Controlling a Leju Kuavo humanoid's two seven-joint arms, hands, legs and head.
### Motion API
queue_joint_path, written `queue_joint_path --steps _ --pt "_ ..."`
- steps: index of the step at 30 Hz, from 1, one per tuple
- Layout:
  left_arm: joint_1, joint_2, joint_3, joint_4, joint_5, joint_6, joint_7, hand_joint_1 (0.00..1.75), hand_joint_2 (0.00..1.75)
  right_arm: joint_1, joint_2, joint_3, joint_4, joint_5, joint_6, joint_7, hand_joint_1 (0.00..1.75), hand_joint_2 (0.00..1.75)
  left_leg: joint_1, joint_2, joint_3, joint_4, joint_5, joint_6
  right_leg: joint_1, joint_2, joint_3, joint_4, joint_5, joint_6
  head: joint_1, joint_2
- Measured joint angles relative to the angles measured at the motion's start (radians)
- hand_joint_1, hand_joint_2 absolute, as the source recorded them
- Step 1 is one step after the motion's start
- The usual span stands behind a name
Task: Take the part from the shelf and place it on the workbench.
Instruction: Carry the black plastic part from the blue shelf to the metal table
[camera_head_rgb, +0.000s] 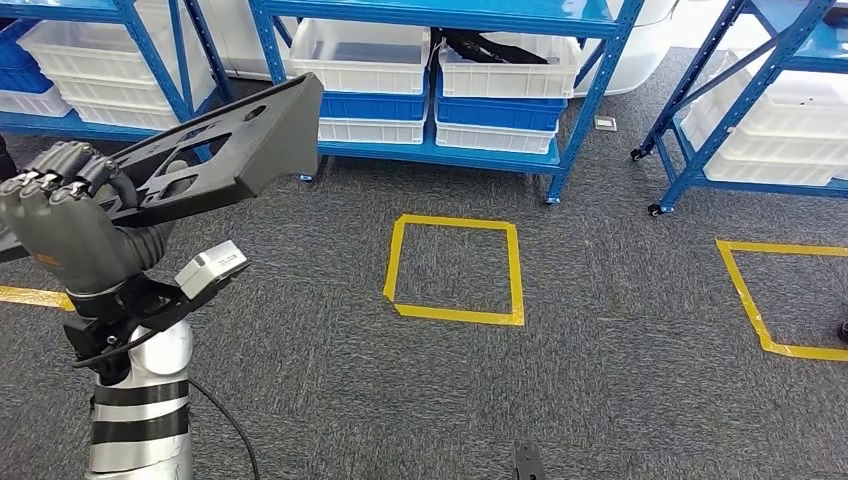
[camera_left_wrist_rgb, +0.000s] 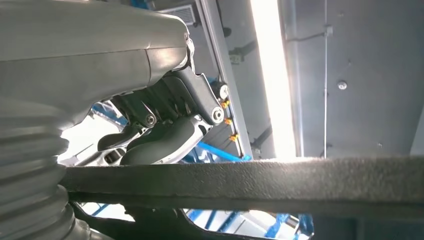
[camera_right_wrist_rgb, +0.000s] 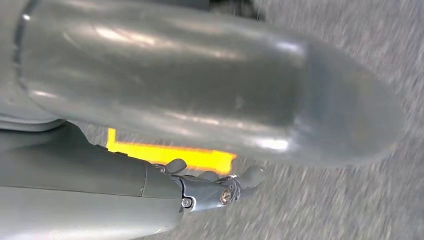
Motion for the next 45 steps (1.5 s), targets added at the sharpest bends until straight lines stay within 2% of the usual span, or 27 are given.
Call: queue_joint_path --steps 2,4,6,8,10,11,13,14,15,16,18,19,20,22,24,26,27,29,30,32,34,36,37,39,40,42,45 --pt "0.001 0.0 0.001 -0.003 0.0 0.0 -0.006 1.75 1.75 0.002 -0.002 0.002 0.0 0.002 -0.05 -0.001 0.0 0.0 0.001 0.003 -0.028 -0.002 0.026 0.017 -0.002 0.0 -0.035 0.084 -0.08 -0.008 0.002 0.0" --pt "0.003 0.0 0.002 -0.005 0.0 0.0 -0.01 1.75 1.75 0.001 -0.004 0.004 0.0 0.003 -0.068 -0.002 0.0 0.0 0.0 0.004 -0.063 -0.002 0.052 0.023 -0.002 0.0 -0.067 0.216 -0.158 -0.011 0.004 0.0" --pt "0.007 0.0 0.004 -0.005 0.001 0.0 -0.013 1.75 1.75 0.0 -0.007 0.006 0.0 0.003 -0.072 -0.002 0.0 0.0 -0.001 0.004 -0.1 -0.001 0.08 0.021 -0.002 0.0 -0.059 0.287 -0.165 0.002 0.004 0.0" --pt "0.011 0.0 0.007 -0.006 0.003 0.0 -0.014 1.75 1.75 -0.002 -0.009 0.009 0.0 0.003 -0.073 -0.002 0.0 0.0 -0.001 0.004 -0.133 -0.001 0.108 0.017 -0.001 0.0 0.016 0.229 -0.128 0.015 0.004 0.0" --pt "0.013 0.0 0.009 -0.007 0.006 0.0 -0.015 1.75 1.75 -0.007 -0.011 0.01 0.0 0.004 -0.072 -0.003 0.0 0.0 -0.002 0.005 -0.154 0.0 0.133 0.008 0.005 0.0 0.142 0.074 -0.136 0.004 0.003 0.0" --pt "0.013 0.001 0.01 -0.009 0.008 0.0 -0.016 1.75 1.75 -0.01 -0.012 0.01 0.0 0.005 -0.071 -0.003 0.0 0.0 -0.002 0.006 -0.158 -0.002 0.146 0.002 0.009 0.0 0.185 0.011 -0.15 -0.004 0.003 0.0" --pt "0.014 0.001 0.01 -0.011 0.009 0.0 -0.018 1.75 1.75 -0.012 -0.013 0.011 0.0 0.006 -0.063 -0.004 0.0 0.0 0.0 0.011 -0.158 -0.015 0.172 -0.013 0.017 0.001 0.208 -0.043 -0.161 -0.019 0.005 0.0" --pt "0.014 0.001 0.01 -0.011 0.009 0.0 -0.019 1.75 1.75 -0.012 -0.013 0.011 0.0 0.006 -0.058 -0.003 0.0 0.0 0.002 0.011 -0.158 -0.021 0.18 -0.02 0.013 0.001 0.199 -0.045 -0.15 -0.026 0.006 0.0" --pt "0.013 0.0 0.01 -0.011 0.009 0.0 -0.02 1.75 1.75 -0.011 -0.012 0.012 0.0 0.006 -0.053 -0.002 0.0 0.44 0.004 0.011 -0.163 -0.017 0.17 -0.025 0.009 0.001 0.194 -0.048 -0.137 -0.034 0.006 0.0" --pt "0.013 0.0 0.01 -0.011 0.01 0.0 -0.021 1.75 1.75 -0.01 -0.012 0.014 0.0 0.006 -0.048 0.0 0.0 0.87 0.005 0.009 -0.171 0.004 0.136 -0.03 0.004 0.0 0.186 -0.052 -0.123 -0.044 0.003 0.0" --pt "0.013 0.0 0.01 -0.01 0.011 0.0 -0.023 1.75 1.75 -0.009 -0.01 0.017 0.0 0.006 -0.04 0.002 0.0 1.75 0.007 0.006 -0.196 0.108 0.025 -0.036 0.002 -0.002 0.163 -0.052 -0.094 -0.056 -0.002 0.0" --pt "0.014 0.0 0.01 -0.01 0.012 0.0 -0.023 1.75 1.75 -0.009 -0.009 0.019 0.0 0.006 -0.038 0.002 0.0 1.75 0.008 0.006 -0.207 0.177 -0.02 -0.04 0.002 -0.003 0.147 -0.051 -0.081 -0.059 -0.004 0.0" --pt "0.015 0.001 0.01 -0.01 0.012 0.0 -0.024 1.75 1.75 -0.009 -0.009 0.019 0.0 0.006 -0.036 0.003 0.0 1.75 0.009 0.005 -0.211 0.235 -0.039 -0.044 0.003 -0.003 0.131 -0.049 -0.068 -0.058 -0.005 0.0" --pt "0.016 0.001 0.011 -0.009 0.012 0.0 -0.025 1.75 1.75 -0.007 -0.008 0.02 0.0 0.006 -0.035 0.004 0.0 1.75 0.014 0.005 -0.18 0.269 -0.014 -0.05 0.002 -0.003 0.097 -0.043 -0.048 -0.051 -0.005 0.0" --pt "0.014 0.0 0.011 -0.009 0.012 0.0 -0.026 1.75 1.75 -0.005 -0.008 0.022 0.0 0.006 -0.033 0.005 0.0 1.75 0.021 0.005 -0.085 0.172 0.012 -0.056 0.001 -0.002 0.067 -0.03 -0.033 -0.041 -0.005 0.0" --pt "0.012 0.0 0.01 -0.01 0.013 0.0 -0.027 1.75 1.75 -0.005 -0.009 0.024 0.0 0.006 -0.032 0.005 0.0 1.75 0.021 -0.001 0.0 0.053 -0.011 -0.055 0.004 -0.002 0.045 -0.014 -0.021 -0.029 -0.005 0.0" --pt "0.011 -0.001 0.01 -0.01 0.013 0.0 -0.028 1.75 1.75 -0.005 -0.01 0.025 0.0 0.006 -0.031 0.006 0.0 1.75 0.017 -0.003 0.015 0.023 -0.025 -0.051 0.005 -0.001 0.037 -0.011 -0.015 -0.021 -0.004 0.0" --pt "0.011 -0.002 0.01 -0.009 0.014 0.0 -0.03 1.75 1.75 -0.002 -0.011 0.025 0.0 0.005 -0.027 0.008 0.0 1.75 0.01 -0.002 0.005 0.011 -0.015 -0.028 0.003 -0.001 0.026 -0.011 0.0 -0.005 -0.002 0.0" --pt "0.01 -0.003 0.01 -0.008 0.014 0.0 -0.031 1.75 1.75 0.0 -0.011 0.026 0.0 0.005 -0.025 0.01 0.0 1.75 0.008 -0.001 -0.005 0.01 -0.004 -0.015 0.001 -0.001 0.016 -0.005 -0.005 0.0 -0.002 0.0" --pt "0.006 -0.006 0.009 -0.007 0.014 0.0 -0.032 1.75 1.75 0.004 -0.011 0.026 0.0 0.004 -0.023 0.012 0.0 1.75 0.008 0.003 -0.031 0.007 0.021 0.007 -0.002 0.0 -0.017 0.052 -0.063 -0.003 0.002 0.0" --pt "0.005 -0.008 0.009 -0.005 0.014 0.0 -0.035 1.75 1.75 0.005 -0.011 0.027 0.0 0.004 -0.021 0.013 0.0 1.75 0.005 0.004 -0.063 0.007 0.045 0.016 -0.002 0.0 -0.057 0.178 -0.15 -0.01 0.006 0.0" --pt "0.005 -0.009 0.01 -0.004 0.015 0.0 -0.039 1.75 1.75 0.005 -0.01 0.027 0.0 0.003 -0.02 0.013 0.0 1.75 0.004 0.005 -0.098 0.008 0.071 0.015 -0.002 0.0 -0.068 0.279 -0.183 -0.001 0.007 0.0" --pt "0.005 -0.009 0.01 -0.003 0.016 0.0 -0.043 1.75 1.75 0.005 -0.01 0.027 0.0 0.003 -0.02 0.013 0.0 1.75 0.004 0.005 -0.115 0.008 0.084 0.013 -0.002 0.0 -0.051 0.287 -0.172 0.008 0.007 0.0" --pt "0.005 -0.01 0.01 -0.002 0.019 0.0 -0.048 1.75 1.75 0.003 -0.01 0.027 0.0 0.002 -0.019 0.013 0.0 1.75 0.004 0.005 -0.144 0.009 0.108 0.007 -0.002 0.0 0.036 0.199 -0.135 0.019 0.007 0.0" --pt "0.005 -0.011 0.011 -0.002 0.02 0.0 -0.051 1.75 1.75 0.001 -0.011 0.027 0.0 0.001 -0.019 0.013 0.0 1.75 0.003 0.005 -0.155 0.009 0.119 0.002 0.001 -0.001 0.1 0.118 -0.137 0.015 0.007 0.0" --pt "0.004 -0.012 0.012 -0.003 0.021 0.0 -0.054 1.75 1.75 -0.003 -0.012 0.028 0.0 0.0 -0.019 0.012 0.0 1.75 0.003 0.006 -0.164 0.007 0.138 -0.011 0.007 0.0 0.177 0.003 -0.157 -0.004 0.005 0.0" --pt "0.004 -0.016 0.013 -0.002 0.022 0.0 -0.058 1.75 1.75 -0.003 -0.012 0.028 0.0 -0.002 -0.019 0.012 0.0 1.75 0.007 0.009 -0.16 -0.008 0.162 -0.033 0.008 0.001 0.179 -0.026 -0.15 -0.031 0.005 0.0"
